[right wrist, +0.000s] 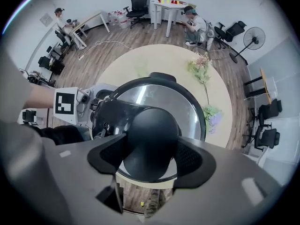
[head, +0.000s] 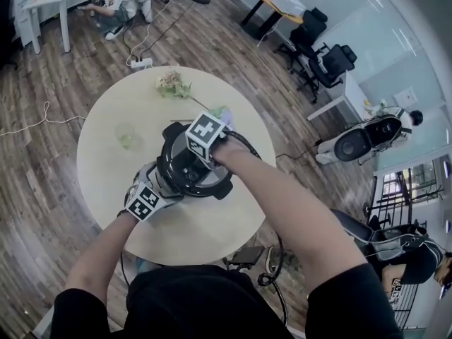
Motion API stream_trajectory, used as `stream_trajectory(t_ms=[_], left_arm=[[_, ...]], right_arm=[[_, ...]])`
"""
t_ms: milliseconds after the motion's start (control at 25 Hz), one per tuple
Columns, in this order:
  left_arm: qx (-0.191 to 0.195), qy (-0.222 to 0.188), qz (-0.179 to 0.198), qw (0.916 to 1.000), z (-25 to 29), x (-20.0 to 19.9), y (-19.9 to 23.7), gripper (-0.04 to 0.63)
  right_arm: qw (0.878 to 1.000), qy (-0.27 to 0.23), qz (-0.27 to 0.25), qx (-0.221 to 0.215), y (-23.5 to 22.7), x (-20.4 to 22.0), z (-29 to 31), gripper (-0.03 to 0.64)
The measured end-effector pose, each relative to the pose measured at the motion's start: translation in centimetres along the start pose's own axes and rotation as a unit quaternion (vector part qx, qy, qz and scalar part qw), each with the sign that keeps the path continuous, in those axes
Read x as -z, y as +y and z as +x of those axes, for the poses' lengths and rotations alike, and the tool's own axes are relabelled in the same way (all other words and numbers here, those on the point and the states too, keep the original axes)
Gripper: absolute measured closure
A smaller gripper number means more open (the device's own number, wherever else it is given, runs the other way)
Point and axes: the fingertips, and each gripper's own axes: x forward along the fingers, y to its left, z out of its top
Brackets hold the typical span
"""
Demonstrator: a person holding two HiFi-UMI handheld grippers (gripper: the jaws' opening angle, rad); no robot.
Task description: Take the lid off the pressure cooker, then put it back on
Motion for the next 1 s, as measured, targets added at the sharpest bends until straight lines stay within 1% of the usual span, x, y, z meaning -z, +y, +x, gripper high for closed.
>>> stream_trajectory(t_ms=[240,360,440,480,520,560,600,640,680,720,800,880,920,960,1000], left_arm=[[-0.005,0.009,0.000,0.9999,-0.6,-1.0,0.1,0.005],[-0.002,0.010,-0.004,0.9999,-0.8,-0.9,0.1,0.009],[0.004,0.011,-0.011,0.9999,-2.2,-1.4,-0.2,0.047],[0.006,0.009,-0.013,0.9999,-3.1,-1.7,-0.3,0.055],[0.006,0.003,-0.014,0.9999,-4.1,-1.9,-0.3,0.066],[0.002,-0.005,-0.019,0.9998,-5.2,-2.3,-0.1,0.090],[-0.003,-0.015,-0.030,0.9994,-6.3,-2.9,0.2,0.109],[-0.008,-0.027,-0.044,0.9987,-7.5,-3.6,0.5,0.131],[-0.011,-0.039,-0.058,0.9975,-8.6,-4.4,0.7,0.185],[-0.015,-0.051,-0.068,0.9962,-9.7,-5.5,1.0,0.257],[-0.028,-0.075,-0.075,0.9940,-11.7,-8.0,1.5,0.315],[-0.042,-0.105,-0.077,0.9907,-13.7,-11.1,2.1,0.407],[-0.049,-0.121,-0.079,0.9883,-14.5,-12.7,2.2,0.428],[-0.057,-0.138,-0.081,0.9855,-15.2,-14.3,2.2,0.456],[-0.065,-0.153,-0.081,0.9827,-15.8,-15.8,2.2,0.477]], right_arm=[[1.000,0.000,0.012,-0.003,-0.2,0.0,-0.2,0.313],[1.000,-0.009,0.023,-0.003,-0.3,-0.1,-0.5,0.314],[0.999,-0.027,0.042,-0.010,-0.3,0.0,-0.8,0.311],[0.997,-0.040,0.055,-0.020,-0.3,0.0,-1.1,0.311],[0.995,-0.056,0.070,-0.034,-0.4,0.0,-1.5,0.314],[0.992,-0.074,0.085,-0.050,-0.5,0.1,-2.1,0.314],[0.988,-0.095,0.101,-0.066,-0.8,0.4,-2.9,0.314],[0.983,-0.119,0.118,-0.081,-1.2,0.7,-3.8,0.314],[0.975,-0.148,0.135,-0.092,-1.6,1.1,-4.9,0.316],[0.967,-0.180,0.153,-0.100,-2.2,1.6,-6.1,0.321],[0.946,-0.245,0.183,-0.105,-3.1,2.8,-8.4,0.329],[0.922,-0.311,0.208,-0.099,-3.7,4.3,-10.4,0.359],[0.909,-0.343,0.218,-0.092,-3.8,5.1,-11.2,0.376],[0.896,-0.373,0.227,-0.081,-3.8,6.1,-11.9,0.425],[0.884,-0.400,0.234,-0.066,-3.7,7.1,-12.4,0.456]])
